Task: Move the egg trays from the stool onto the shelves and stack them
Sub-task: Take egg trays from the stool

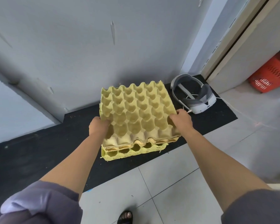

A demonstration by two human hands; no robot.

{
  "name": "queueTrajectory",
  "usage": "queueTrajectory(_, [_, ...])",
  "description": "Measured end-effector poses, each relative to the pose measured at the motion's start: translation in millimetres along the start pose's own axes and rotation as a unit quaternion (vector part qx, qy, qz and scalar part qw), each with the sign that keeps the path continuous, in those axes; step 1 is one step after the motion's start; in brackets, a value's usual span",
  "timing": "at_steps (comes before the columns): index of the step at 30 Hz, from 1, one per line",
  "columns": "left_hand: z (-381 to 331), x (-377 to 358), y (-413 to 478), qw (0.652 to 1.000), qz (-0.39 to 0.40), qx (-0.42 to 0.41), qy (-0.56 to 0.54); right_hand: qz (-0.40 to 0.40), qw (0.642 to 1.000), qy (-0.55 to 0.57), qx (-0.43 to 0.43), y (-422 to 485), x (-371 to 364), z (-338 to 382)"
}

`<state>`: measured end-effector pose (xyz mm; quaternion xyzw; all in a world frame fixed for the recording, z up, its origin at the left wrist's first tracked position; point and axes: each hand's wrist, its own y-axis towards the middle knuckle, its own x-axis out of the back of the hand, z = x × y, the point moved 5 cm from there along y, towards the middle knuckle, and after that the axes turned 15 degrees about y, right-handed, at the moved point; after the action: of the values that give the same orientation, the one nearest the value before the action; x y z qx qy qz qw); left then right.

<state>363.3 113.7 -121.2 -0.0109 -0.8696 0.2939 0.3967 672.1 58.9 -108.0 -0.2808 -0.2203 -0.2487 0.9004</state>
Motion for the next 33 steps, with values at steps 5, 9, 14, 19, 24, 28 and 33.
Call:
queueTrajectory(5, [-3.7, -1.5, 1.6, 1.0, 0.01, 0.006, 0.007, 0.004, 0.998, -0.059, 0.006, -1.4, -3.1, 1.6])
queueTrajectory(9, [-3.8, -2.0, -2.4, 1.0, 0.021, -0.006, -0.006, 0.001, 0.997, -0.066, 0.036, -7.0, -1.8, -0.5])
queueTrajectory(14, [-2.7, 1.9, -3.0, 0.997, 0.032, -0.029, -0.067, 0.019, 0.998, 0.048, 0.045, -10.0, -4.9, -2.6])
queueTrajectory(19, [-3.3, 13.2, -12.9, 0.998, -0.008, -0.046, -0.04, -0.013, 0.997, 0.035, 0.071, -22.5, 3.7, 12.2])
queueTrajectory(24, [-12.5, 42.7, -39.5, 0.996, -0.058, -0.062, 0.009, -0.059, 0.992, -0.024, 0.112, -53.4, 25.9, 44.2])
queueTrajectory(28, [-24.3, 73.7, -75.0, 0.993, -0.081, -0.078, 0.029, -0.088, 0.984, -0.034, 0.149, -85.5, 50.6, 70.8])
queueTrajectory(33, [-31.9, 126.6, -140.4, 0.985, -0.131, -0.108, 0.043, -0.093, 0.975, -0.029, 0.198, -140.7, 82.2, 104.8])
